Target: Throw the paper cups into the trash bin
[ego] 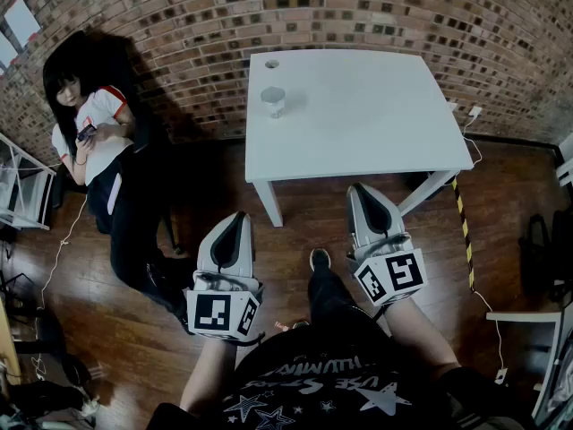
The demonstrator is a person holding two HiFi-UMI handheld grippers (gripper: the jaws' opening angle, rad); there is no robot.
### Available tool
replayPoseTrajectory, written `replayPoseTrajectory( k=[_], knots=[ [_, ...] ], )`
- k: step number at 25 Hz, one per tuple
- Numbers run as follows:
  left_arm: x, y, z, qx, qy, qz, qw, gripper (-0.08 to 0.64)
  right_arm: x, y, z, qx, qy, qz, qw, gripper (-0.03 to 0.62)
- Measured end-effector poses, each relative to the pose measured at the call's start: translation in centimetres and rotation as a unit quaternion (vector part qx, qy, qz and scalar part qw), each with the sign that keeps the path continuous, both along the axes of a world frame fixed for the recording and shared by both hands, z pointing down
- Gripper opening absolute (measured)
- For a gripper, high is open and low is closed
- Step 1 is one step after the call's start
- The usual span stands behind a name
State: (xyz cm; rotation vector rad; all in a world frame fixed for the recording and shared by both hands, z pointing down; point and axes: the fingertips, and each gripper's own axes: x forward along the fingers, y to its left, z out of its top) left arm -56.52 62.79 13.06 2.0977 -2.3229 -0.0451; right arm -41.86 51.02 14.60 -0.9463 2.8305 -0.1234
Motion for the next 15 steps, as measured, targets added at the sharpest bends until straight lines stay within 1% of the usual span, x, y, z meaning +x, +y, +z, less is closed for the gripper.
replayPoseTrajectory(
  k=[4,9,11,13,15],
  knots=[
    [-2.6,-6.5,1.2,-0.002,-0.003,-0.019,0.9998,0.005,-4.1,-6.9,2.3,-0.023,0.008,-0.032,0.999,0.008],
    [-6.0,-14.1,2.7,-0.006,0.006,-0.037,0.9993,0.005,-10.3,-13.9,5.2,-0.028,0.051,-0.090,0.994,0.009],
    [-7.3,-16.5,3.2,-0.013,0.008,-0.050,0.9986,0.005,-11.9,-16.1,6.2,-0.033,0.064,-0.104,0.992,0.009],
    [-8.3,-18.6,3.7,-0.019,0.011,-0.060,0.9980,0.005,-12.9,-18.0,7.0,-0.038,0.072,-0.107,0.991,0.009],
    [-9.1,-20.3,4.1,-0.024,0.012,-0.062,0.9977,0.005,-13.6,-19.4,7.7,-0.043,0.076,-0.110,0.990,0.009]
  ],
)
